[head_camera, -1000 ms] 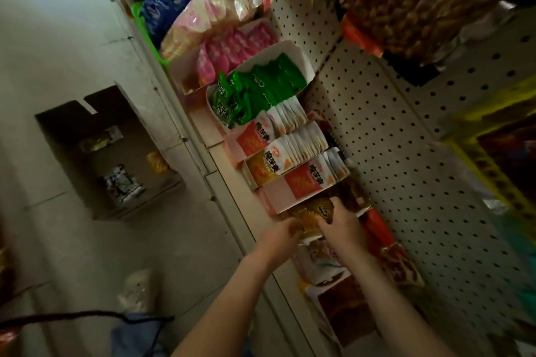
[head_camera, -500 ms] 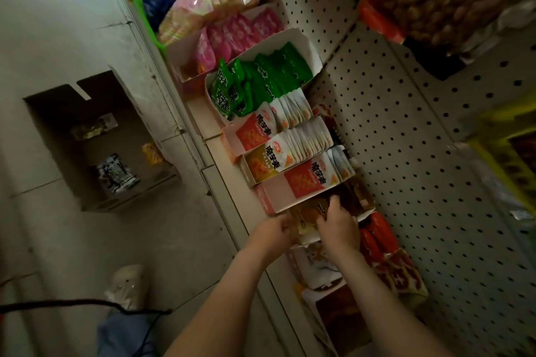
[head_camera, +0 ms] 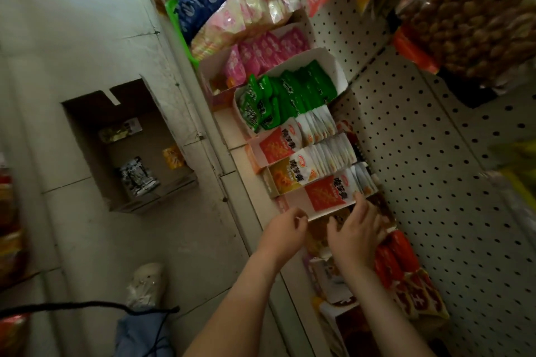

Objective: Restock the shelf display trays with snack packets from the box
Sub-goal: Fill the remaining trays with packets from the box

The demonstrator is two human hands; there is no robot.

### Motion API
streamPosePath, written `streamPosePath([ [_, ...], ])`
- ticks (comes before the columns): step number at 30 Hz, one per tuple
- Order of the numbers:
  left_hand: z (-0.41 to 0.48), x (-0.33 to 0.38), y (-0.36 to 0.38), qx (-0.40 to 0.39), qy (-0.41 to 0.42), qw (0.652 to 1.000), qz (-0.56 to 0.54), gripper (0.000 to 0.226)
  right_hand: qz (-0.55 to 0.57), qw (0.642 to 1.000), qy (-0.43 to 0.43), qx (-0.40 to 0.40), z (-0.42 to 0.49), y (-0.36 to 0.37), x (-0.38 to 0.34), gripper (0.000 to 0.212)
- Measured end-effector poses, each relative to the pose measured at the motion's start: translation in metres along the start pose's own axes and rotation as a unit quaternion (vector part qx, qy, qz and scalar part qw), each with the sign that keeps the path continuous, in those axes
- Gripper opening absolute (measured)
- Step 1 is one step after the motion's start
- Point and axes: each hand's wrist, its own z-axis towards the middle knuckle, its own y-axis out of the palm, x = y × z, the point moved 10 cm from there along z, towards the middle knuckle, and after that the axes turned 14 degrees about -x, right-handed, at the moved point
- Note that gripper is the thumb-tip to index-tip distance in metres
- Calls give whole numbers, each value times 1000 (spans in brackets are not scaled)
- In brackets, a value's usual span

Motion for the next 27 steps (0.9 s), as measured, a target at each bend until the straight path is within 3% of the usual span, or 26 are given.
streamPosePath([
  [6, -28, -34, -84, 87, -7, 995, -52, 23, 11, 991, -118, 61, -26, -5, -119, 72],
  [10, -39, -87, -152, 128, -43, 989, -57, 22, 35, 984, -171, -35, -25, 39, -202, 75],
  [15, -56, -155, -230, 151, -91, 982, -72, 16, 28, 966, -200, -160, -16, 95, -298, 63],
  [22, -59, -245, -325, 149, -145, 974, -86, 25, -2, 936, -254, -242, -1, 186, -432, 60],
  [27, -35, -321, -363, 164, -209, 955, -132, 26, 33, 917, -231, -325, 13, 280, -482, 60],
])
